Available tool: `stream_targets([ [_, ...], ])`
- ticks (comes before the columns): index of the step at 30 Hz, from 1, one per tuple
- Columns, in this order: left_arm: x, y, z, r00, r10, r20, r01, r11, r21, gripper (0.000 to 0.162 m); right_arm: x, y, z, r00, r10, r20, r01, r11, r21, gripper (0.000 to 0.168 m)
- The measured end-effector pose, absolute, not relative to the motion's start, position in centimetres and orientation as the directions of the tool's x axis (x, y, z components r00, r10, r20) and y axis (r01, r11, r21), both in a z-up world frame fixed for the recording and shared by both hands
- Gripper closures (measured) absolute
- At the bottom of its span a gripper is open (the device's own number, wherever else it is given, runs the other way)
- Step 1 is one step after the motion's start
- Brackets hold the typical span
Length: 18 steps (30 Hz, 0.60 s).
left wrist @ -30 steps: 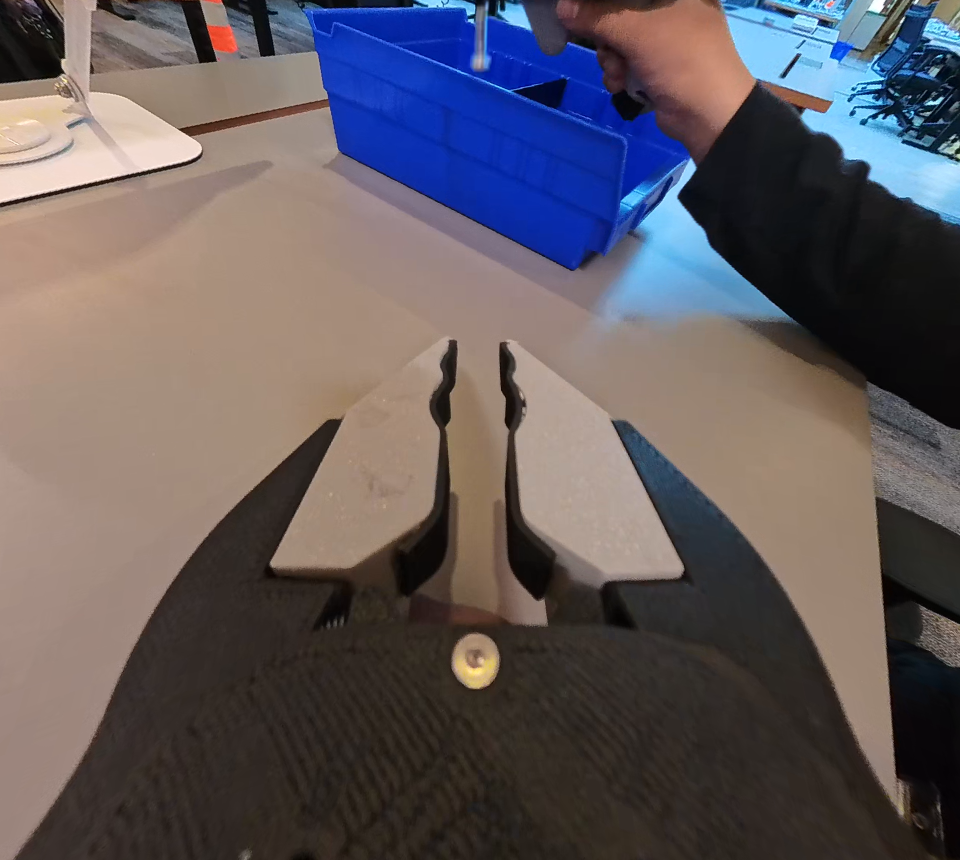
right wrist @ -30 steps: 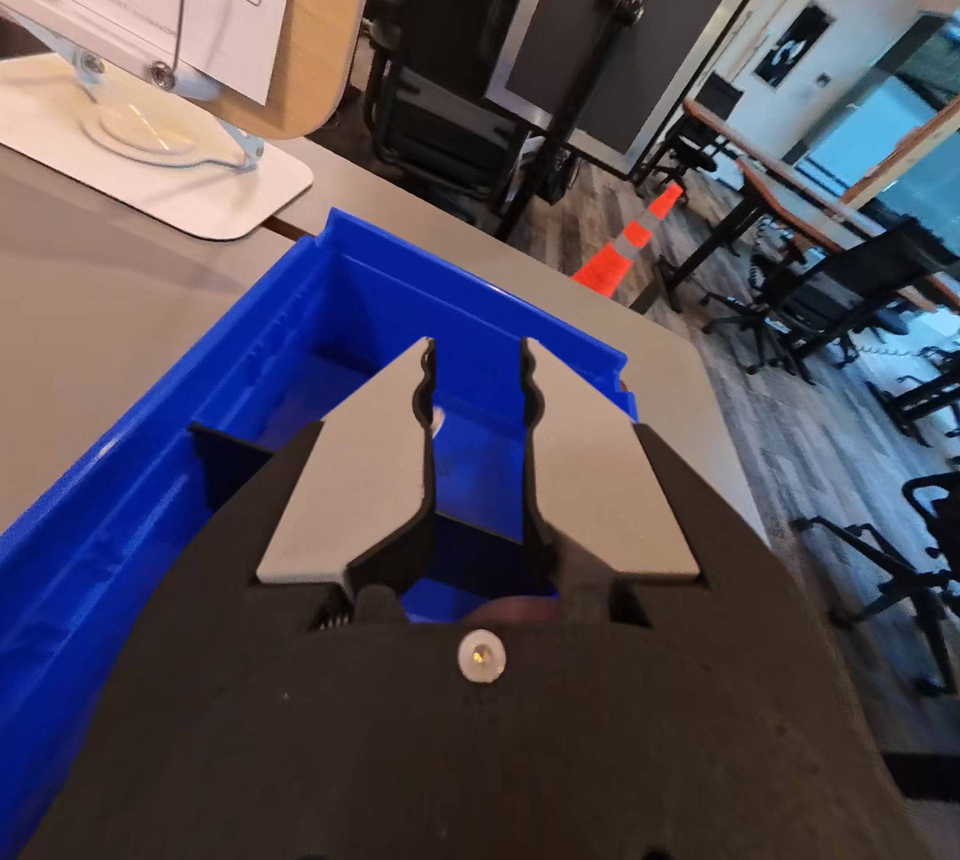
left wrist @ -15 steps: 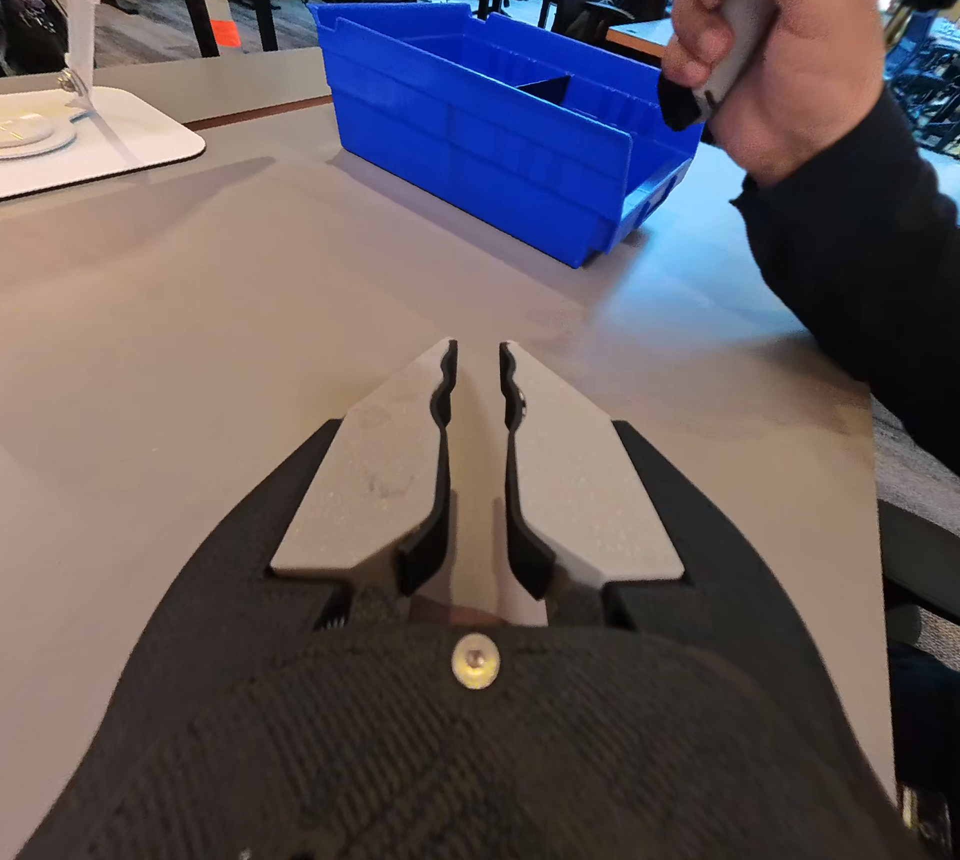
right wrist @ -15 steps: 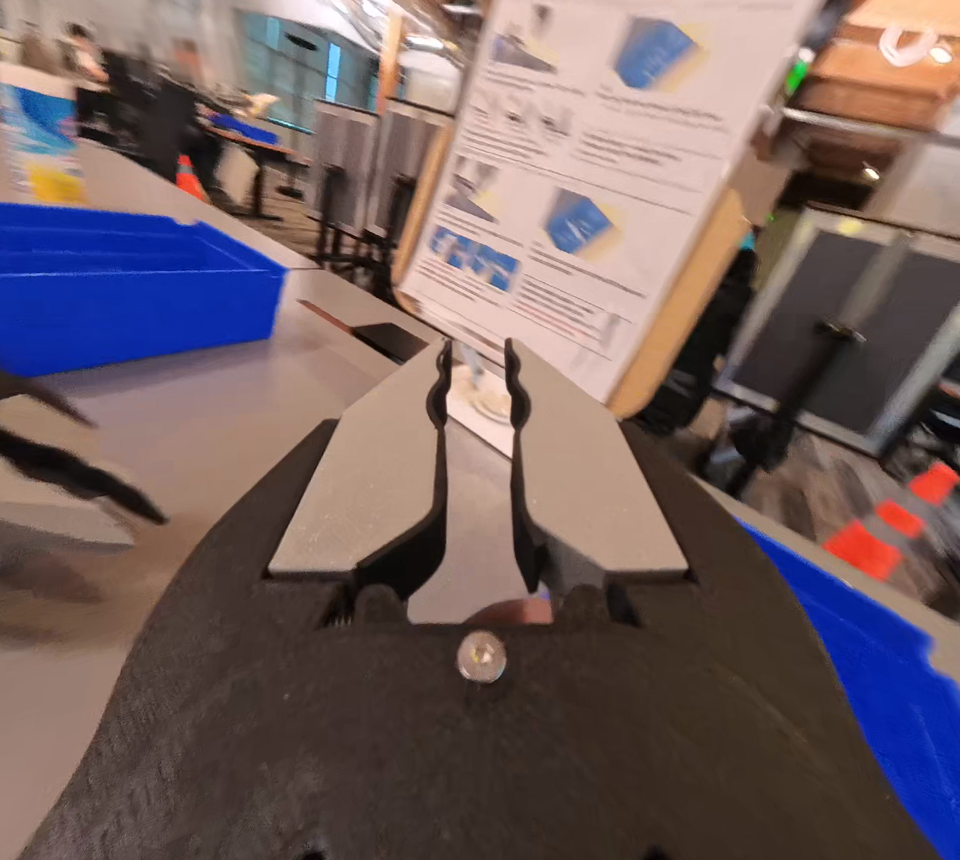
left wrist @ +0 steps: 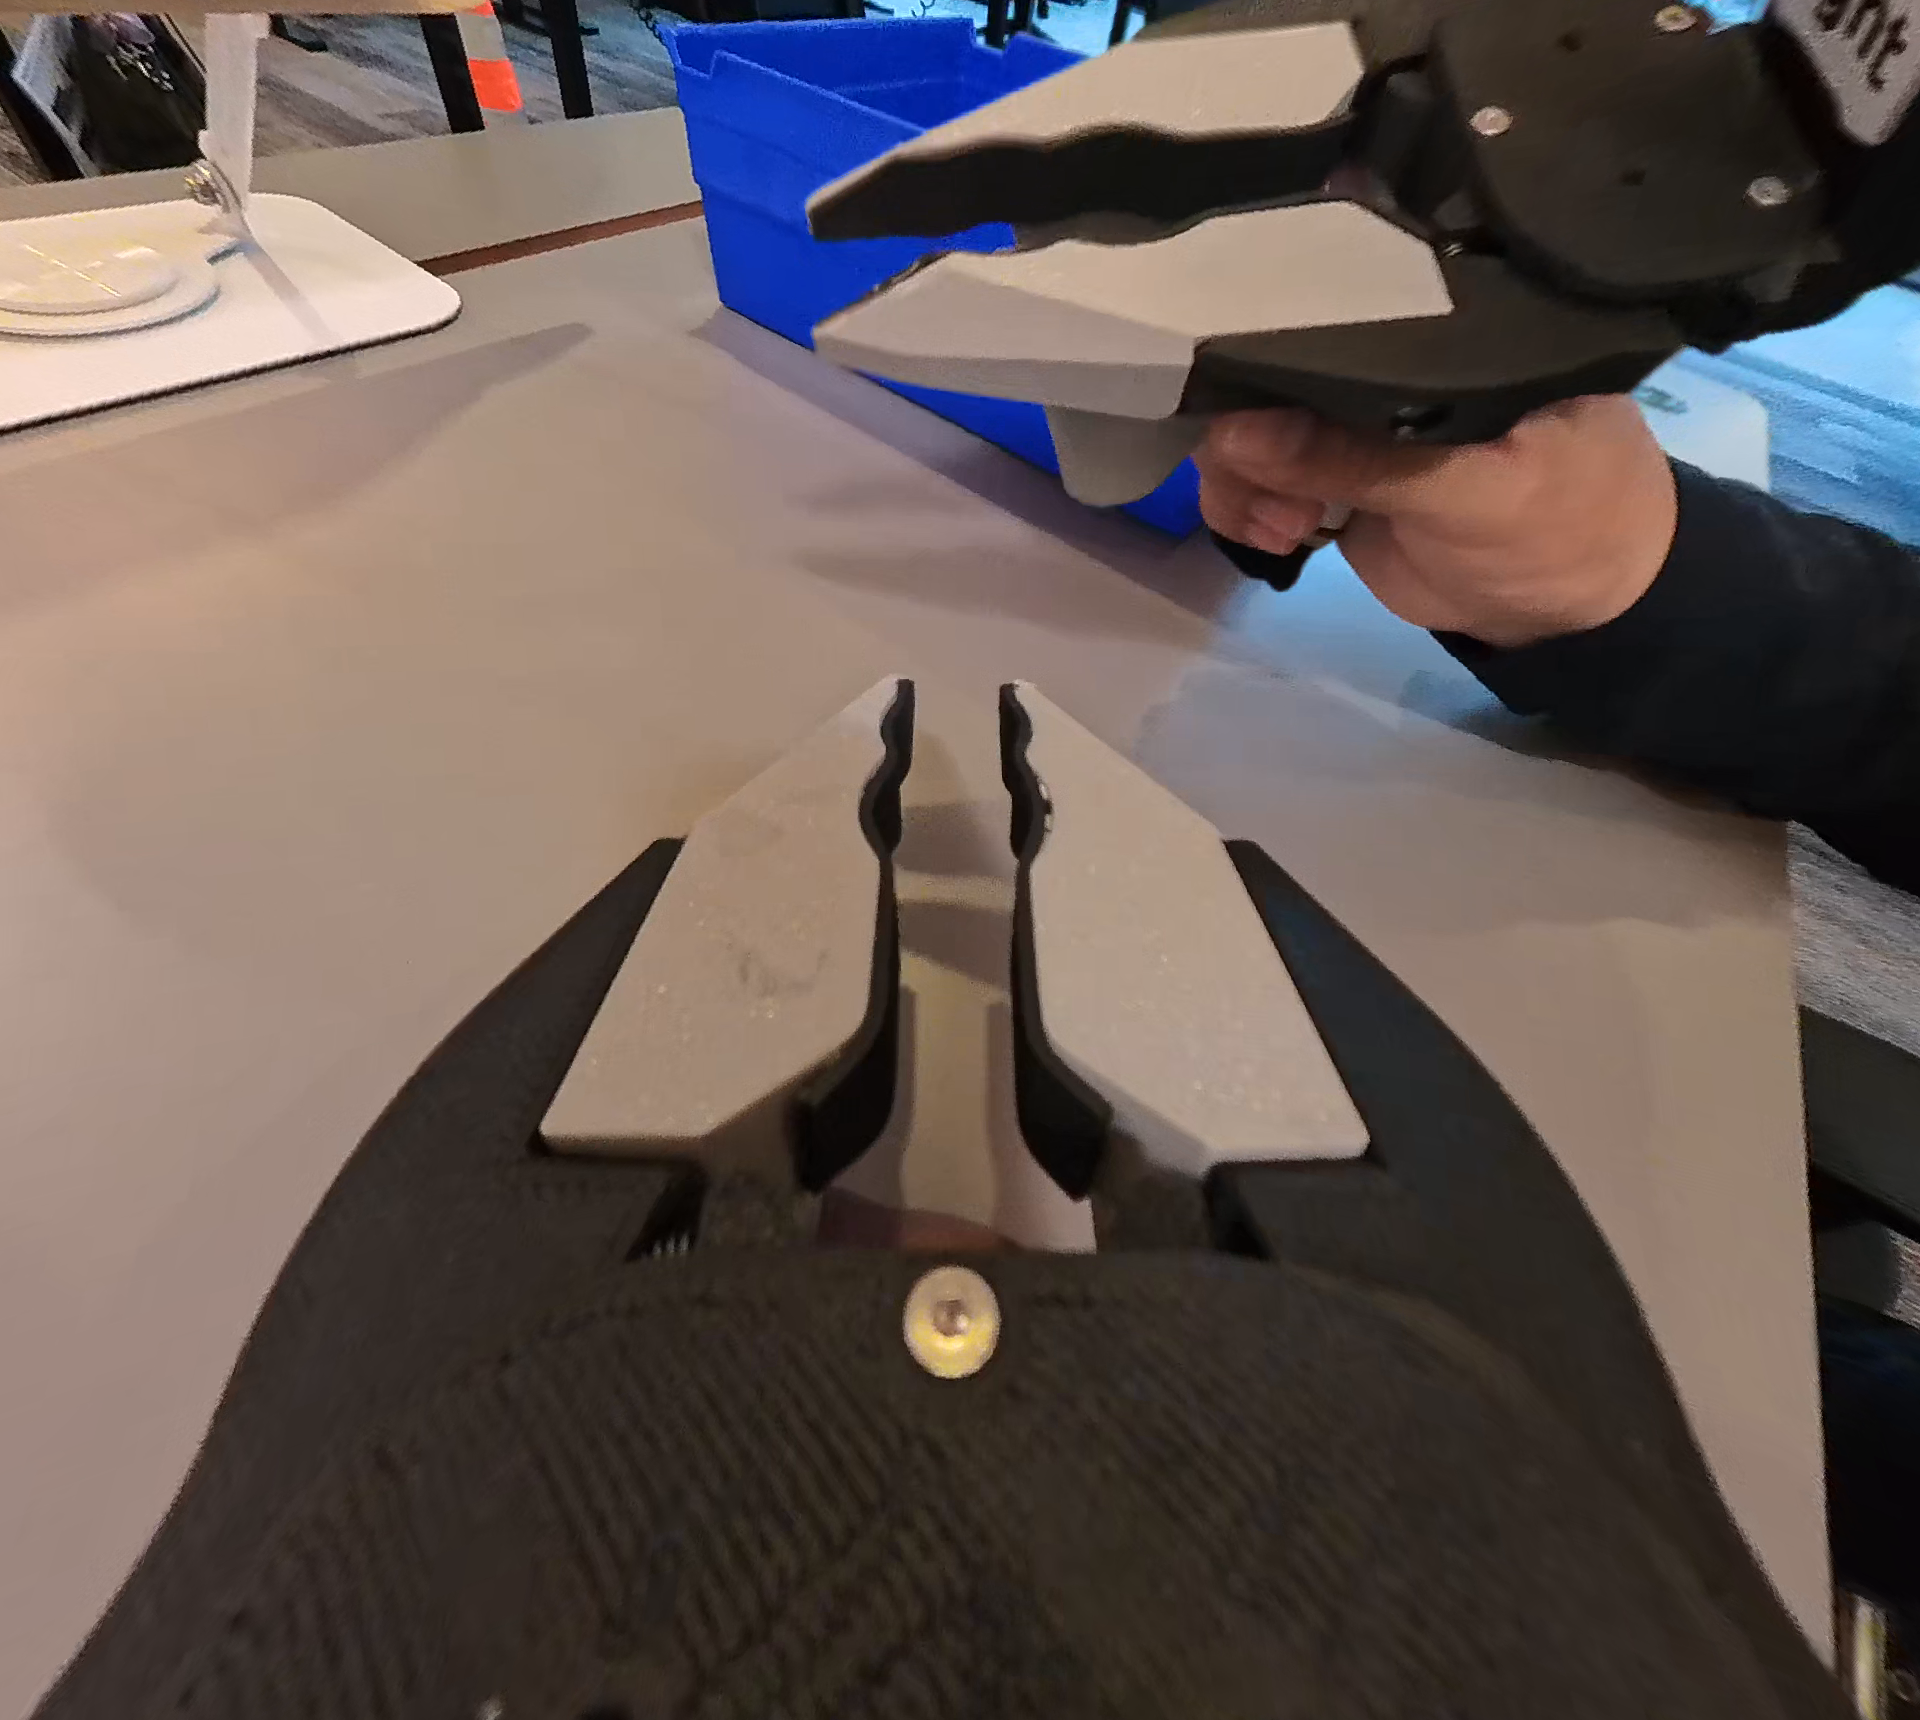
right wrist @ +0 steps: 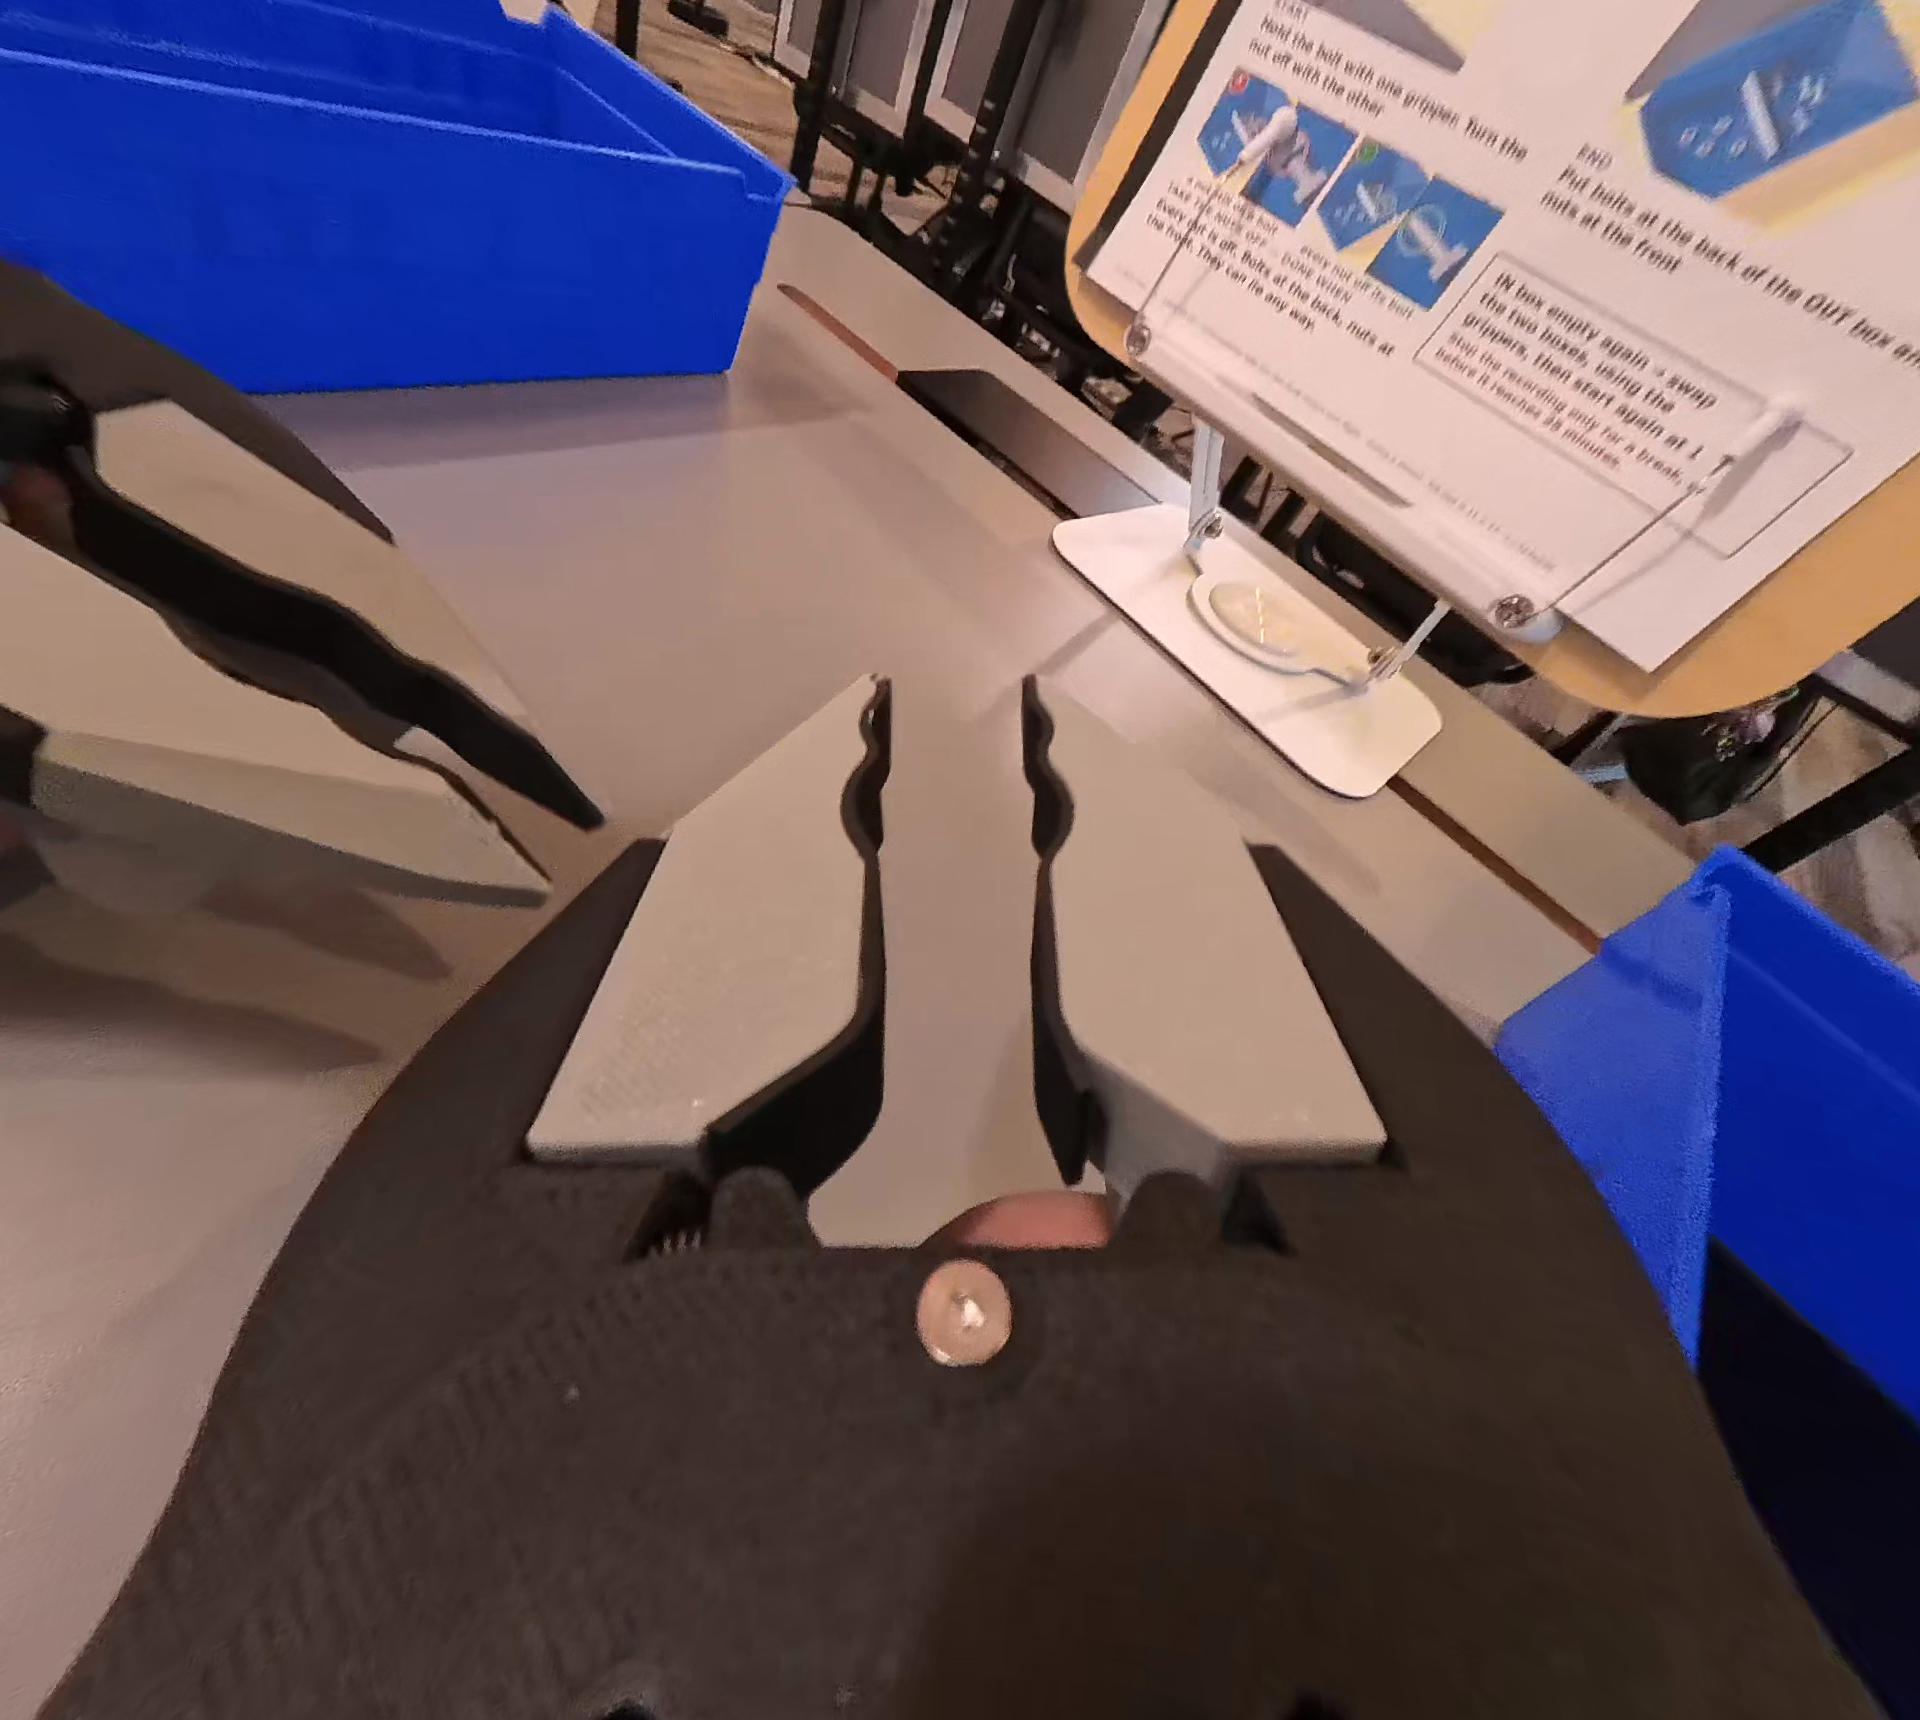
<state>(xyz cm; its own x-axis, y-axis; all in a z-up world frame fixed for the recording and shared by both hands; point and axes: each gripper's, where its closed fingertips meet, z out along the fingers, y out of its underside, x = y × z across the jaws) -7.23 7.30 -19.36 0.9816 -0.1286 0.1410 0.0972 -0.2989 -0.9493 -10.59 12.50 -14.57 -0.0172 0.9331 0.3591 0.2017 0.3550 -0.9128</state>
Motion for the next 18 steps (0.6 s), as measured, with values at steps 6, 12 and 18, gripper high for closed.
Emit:
stream_targets([
  [6, -10.3, 4.5, -15.8, 0.993, -0.039, 0.11, 0.102, -0.17, -0.98, 0.144, -10.9, 13.1, -16.6, -0.038, 0.93, 0.366, 0.251, 0.364, -0.897, 0.144],
  [12, -24.4, -5.6, -9.3, 0.898, 0.408, 0.165, 0.216, -0.083, -0.973, 0.143, -11.0, 12.3, -16.5, -0.051, 0.911, 0.408, 0.241, 0.408, -0.881, 0.143],
  [18, -38.1, -13.7, -13.8, 0.711, 0.678, 0.183, 0.473, -0.269, -0.839, 0.124, -11.0, 11.7, -16.6, -0.07, 0.907, 0.414, 0.238, 0.419, -0.877, 0.143],
])
